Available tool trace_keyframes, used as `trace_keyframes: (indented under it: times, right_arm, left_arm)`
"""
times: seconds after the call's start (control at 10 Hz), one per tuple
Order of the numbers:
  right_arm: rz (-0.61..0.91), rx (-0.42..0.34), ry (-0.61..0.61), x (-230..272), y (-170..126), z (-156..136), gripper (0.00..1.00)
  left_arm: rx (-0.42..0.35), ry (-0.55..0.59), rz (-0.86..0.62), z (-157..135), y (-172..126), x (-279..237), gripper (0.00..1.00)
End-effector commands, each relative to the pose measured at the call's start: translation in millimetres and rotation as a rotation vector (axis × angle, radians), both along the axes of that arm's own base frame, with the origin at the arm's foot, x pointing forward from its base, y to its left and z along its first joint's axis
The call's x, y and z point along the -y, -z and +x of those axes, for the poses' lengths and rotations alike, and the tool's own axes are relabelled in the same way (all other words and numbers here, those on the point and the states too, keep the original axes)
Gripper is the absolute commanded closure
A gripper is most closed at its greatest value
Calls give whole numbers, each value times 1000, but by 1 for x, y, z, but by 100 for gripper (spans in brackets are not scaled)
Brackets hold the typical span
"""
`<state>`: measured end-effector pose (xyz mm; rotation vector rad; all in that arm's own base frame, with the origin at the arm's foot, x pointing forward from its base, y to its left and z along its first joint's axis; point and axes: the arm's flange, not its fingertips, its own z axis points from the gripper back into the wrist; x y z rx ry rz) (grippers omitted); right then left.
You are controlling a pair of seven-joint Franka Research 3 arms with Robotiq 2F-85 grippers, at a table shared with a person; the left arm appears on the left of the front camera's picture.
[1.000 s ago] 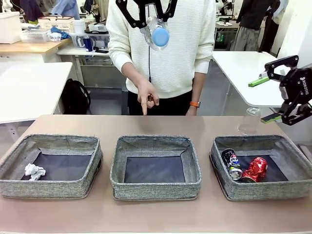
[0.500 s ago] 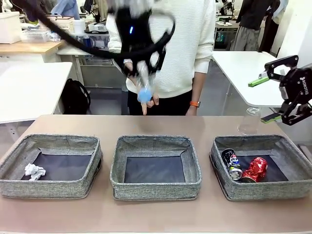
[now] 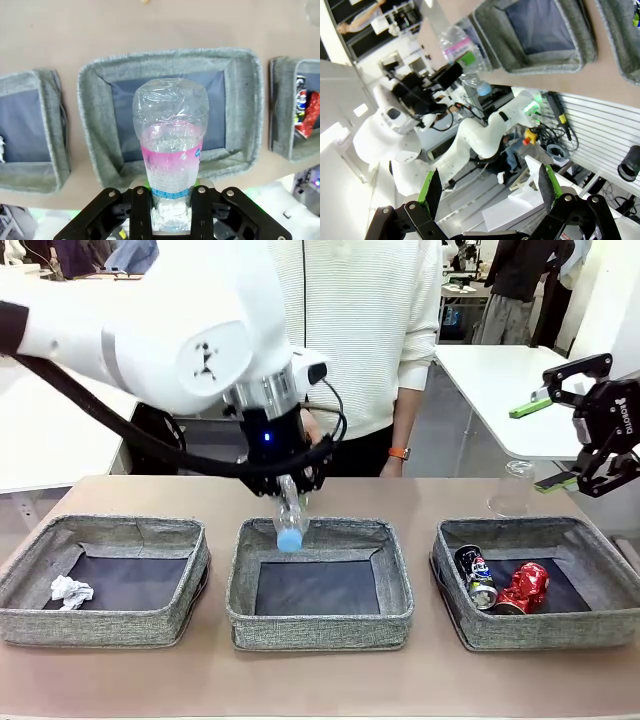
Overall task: Sort the waste into the appropriate baskets.
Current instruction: Place the picked waste into the Fabric basket indicated by the person.
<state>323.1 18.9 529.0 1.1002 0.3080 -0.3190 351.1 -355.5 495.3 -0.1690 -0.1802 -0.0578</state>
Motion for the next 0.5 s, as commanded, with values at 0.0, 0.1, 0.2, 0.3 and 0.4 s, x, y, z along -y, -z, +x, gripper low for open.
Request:
trace_keyframes:
  times: [0.0, 0.1, 0.2, 0.3, 0.4]
  right_arm:
    - [14, -16, 9, -2, -4, 1, 0]
    - [14, -16, 9, -2, -4, 1, 0]
    - [14, -16, 9, -2, -4, 1, 0]
    - [14, -16, 9, -2, -4, 1, 0]
    - [14, -16, 9, -2, -4, 1, 0]
  left_arm:
    - [-33, -31, -21, 2, 1, 0, 78]
    - [-25, -34, -14, 3, 1, 0, 78]
    - [-25, -33, -19, 3, 0, 1, 78]
    - [-27, -33, -18, 4, 1, 2, 78]
    - [-28, -28, -19, 4, 1, 3, 78]
